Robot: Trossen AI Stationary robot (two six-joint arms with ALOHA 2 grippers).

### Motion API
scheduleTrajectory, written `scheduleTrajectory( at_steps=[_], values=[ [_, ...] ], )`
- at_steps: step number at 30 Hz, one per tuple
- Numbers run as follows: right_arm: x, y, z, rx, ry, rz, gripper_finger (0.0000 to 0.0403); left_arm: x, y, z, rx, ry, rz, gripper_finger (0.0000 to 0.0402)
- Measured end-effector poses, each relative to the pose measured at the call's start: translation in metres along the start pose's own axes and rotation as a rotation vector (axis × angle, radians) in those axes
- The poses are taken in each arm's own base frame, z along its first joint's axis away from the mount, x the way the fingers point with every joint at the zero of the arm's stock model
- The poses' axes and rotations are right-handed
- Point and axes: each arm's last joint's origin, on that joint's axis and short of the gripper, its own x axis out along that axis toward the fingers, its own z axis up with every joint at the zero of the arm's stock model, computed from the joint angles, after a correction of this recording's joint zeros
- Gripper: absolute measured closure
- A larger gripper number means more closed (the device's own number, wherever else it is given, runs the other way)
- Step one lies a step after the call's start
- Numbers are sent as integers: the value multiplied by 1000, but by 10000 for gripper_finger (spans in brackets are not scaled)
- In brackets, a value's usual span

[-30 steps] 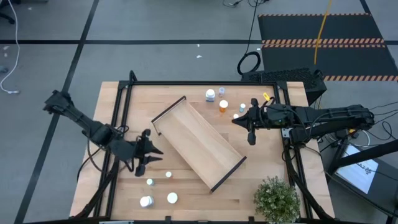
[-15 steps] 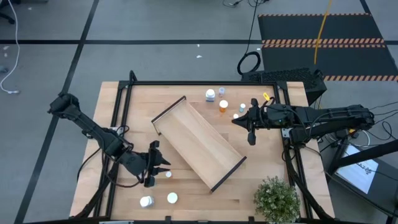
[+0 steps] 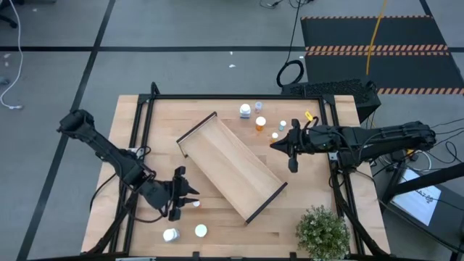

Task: Pick and place medicine bottles onto shelf by color
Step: Put the bottom small orange pill bottle on the shelf

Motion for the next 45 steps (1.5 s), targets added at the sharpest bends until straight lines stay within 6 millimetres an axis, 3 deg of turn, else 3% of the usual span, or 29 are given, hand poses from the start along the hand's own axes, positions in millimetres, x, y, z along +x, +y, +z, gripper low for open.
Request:
scheduleTrajectory(
  at_steps=[9,18,22,45],
  values=[
    [0,1,5,-22,-48,7,403,17,-16,-11,-50,2,9,286],
    [0,1,5,-28,-50,7,403,32,-32,-22,-107,19,-31,202],
    [0,1,5,-28,-50,7,403,38,-34,-27,-97,33,-24,183],
    [0,1,5,-36,-49,6,403,44,-23,-44,-16,125,162,185]
  ],
)
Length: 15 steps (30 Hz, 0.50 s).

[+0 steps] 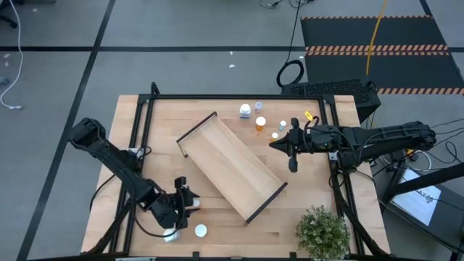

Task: Pick and place medicine bottles onto shelf by color
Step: Put the bottom small orange pill bottle on the shelf

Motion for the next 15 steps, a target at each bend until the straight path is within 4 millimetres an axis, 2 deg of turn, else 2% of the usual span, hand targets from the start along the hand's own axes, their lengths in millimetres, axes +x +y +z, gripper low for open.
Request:
scheduleTrajectory(
  at_steps=[15],
  values=[
    [0,0,0,0,1,0,403,22,-3,-18,28,95,56,186]
  ],
)
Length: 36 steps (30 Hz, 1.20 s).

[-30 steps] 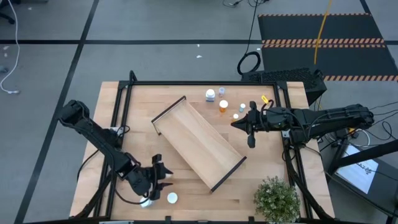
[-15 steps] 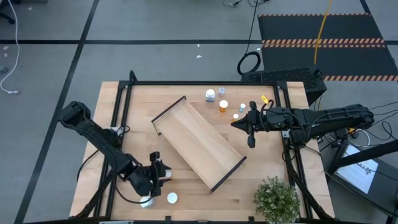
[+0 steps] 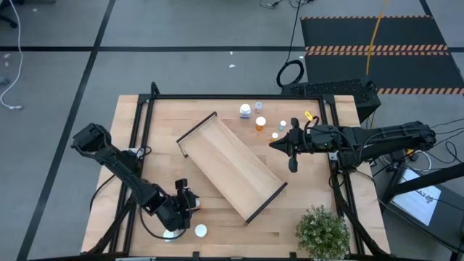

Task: Pick and place medicine bottles onto shelf by color
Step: Put the bottom small orange pill bottle on the shelf

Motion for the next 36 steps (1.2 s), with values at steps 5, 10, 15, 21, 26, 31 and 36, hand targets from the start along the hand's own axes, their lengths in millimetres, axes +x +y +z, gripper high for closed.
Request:
scheduleTrajectory(
  at_steps=[5,10,15,21,26,31,36],
  values=[
    [0,0,0,0,0,0,403,2,0,-2,-13,11,10,186],
    [0,0,0,-16,0,0,403,2,0,-2,-32,9,8,186],
    [0,0,0,-18,0,0,403,2,-1,-1,-39,5,4,197],
    [0,0,0,-18,0,0,403,2,-1,-1,-39,5,4,246],
    [0,0,0,-18,-1,0,403,2,-1,-1,-38,5,4,273],
    [0,0,0,-18,-1,0,403,2,-1,-1,-36,5,4,272],
    [0,0,0,-18,-1,0,403,2,-1,-1,-37,6,2,269]
  ],
)
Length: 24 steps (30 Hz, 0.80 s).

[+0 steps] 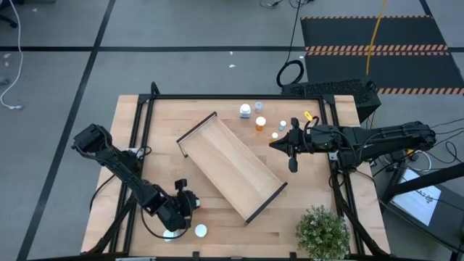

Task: Pick and place medicine bottles onto shelf by color
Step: Put the bottom small orange pill bottle on the shelf

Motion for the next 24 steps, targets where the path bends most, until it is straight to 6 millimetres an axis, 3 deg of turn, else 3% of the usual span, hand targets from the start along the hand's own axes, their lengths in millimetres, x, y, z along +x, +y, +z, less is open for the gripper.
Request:
scheduleTrajectory(
  at_steps=[12,24],
  values=[
    [0,0,0,0,-1,0,403,-5,2,4,17,-13,-12,268],
    [2,0,-5,-24,9,-1,403,-37,16,23,27,-90,-64,268]
  ],
)
